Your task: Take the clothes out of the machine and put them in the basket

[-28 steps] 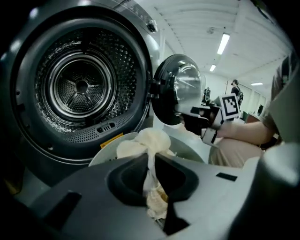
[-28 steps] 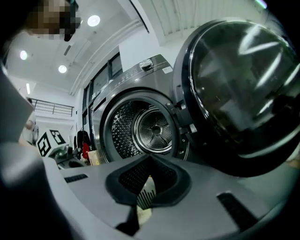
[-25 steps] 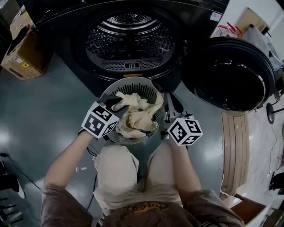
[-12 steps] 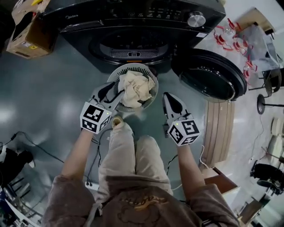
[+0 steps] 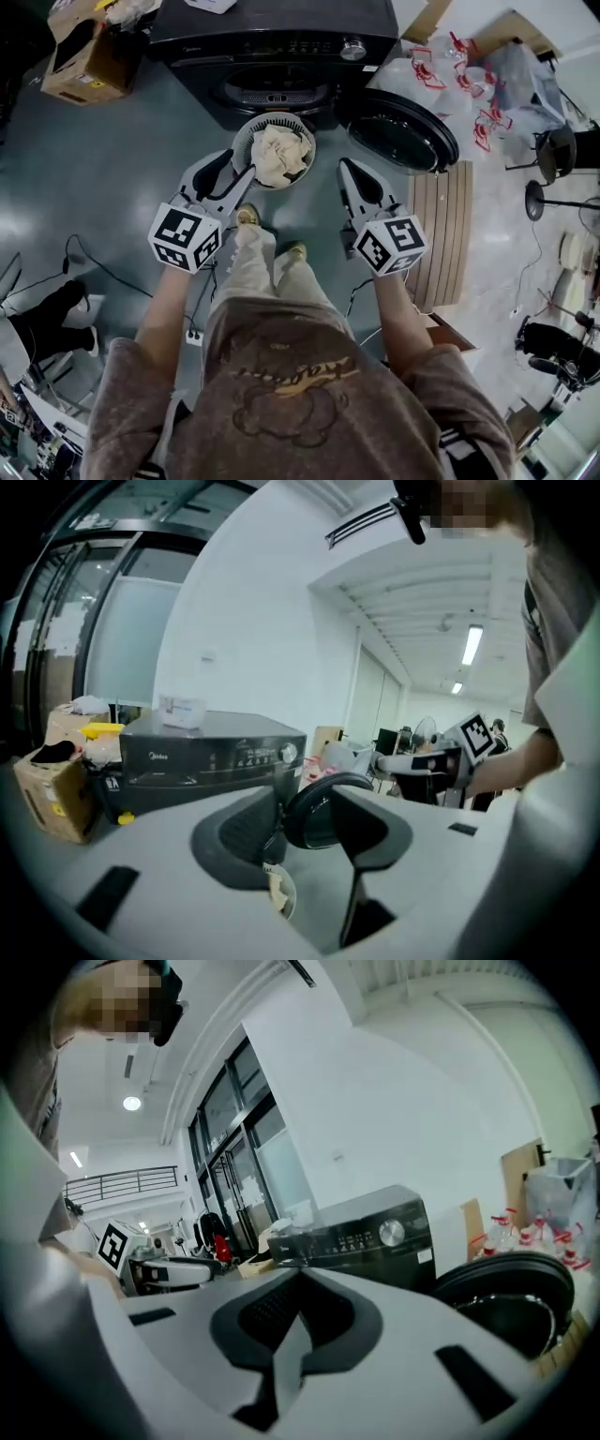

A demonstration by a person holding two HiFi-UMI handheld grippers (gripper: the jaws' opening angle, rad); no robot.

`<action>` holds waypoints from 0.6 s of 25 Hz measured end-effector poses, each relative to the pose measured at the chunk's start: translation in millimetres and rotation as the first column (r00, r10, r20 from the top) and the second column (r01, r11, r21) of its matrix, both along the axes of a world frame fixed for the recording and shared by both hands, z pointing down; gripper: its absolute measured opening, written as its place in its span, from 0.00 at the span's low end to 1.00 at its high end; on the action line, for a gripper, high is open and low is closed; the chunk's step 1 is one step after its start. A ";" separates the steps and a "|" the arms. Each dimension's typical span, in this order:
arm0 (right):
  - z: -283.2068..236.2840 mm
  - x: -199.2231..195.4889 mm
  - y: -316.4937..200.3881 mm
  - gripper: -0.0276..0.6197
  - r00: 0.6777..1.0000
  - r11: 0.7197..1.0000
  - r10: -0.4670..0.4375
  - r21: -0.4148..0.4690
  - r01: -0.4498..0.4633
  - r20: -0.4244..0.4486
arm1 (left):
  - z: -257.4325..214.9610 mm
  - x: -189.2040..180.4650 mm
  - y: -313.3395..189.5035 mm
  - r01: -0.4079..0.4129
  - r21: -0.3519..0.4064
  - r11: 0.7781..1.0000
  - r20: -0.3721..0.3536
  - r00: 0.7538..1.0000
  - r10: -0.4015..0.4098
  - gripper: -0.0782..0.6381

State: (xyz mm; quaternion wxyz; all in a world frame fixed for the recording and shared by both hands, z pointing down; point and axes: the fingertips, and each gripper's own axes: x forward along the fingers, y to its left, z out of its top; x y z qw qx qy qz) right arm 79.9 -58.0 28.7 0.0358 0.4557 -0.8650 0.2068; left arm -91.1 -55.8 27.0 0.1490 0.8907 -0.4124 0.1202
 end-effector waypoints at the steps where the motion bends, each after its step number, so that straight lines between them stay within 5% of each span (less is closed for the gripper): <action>1: -17.8 1.6 5.6 0.04 1.000 1.000 -0.006 0.010 0.006 0.005 | -19.1 0.5 8.2 -0.001 0.004 1.000 -0.010 1.000 0.001 0.38; 7: -97.0 2.4 41.5 0.04 0.999 0.997 -0.047 0.060 0.045 0.026 | -100.5 1.0 57.7 0.007 0.018 1.000 -0.059 0.998 -0.006 0.38; 15: -141.6 -26.3 74.8 0.04 1.000 0.988 -0.024 0.153 0.023 0.001 | -133.8 -20.2 89.4 0.019 0.079 0.997 -0.122 0.993 -0.009 0.38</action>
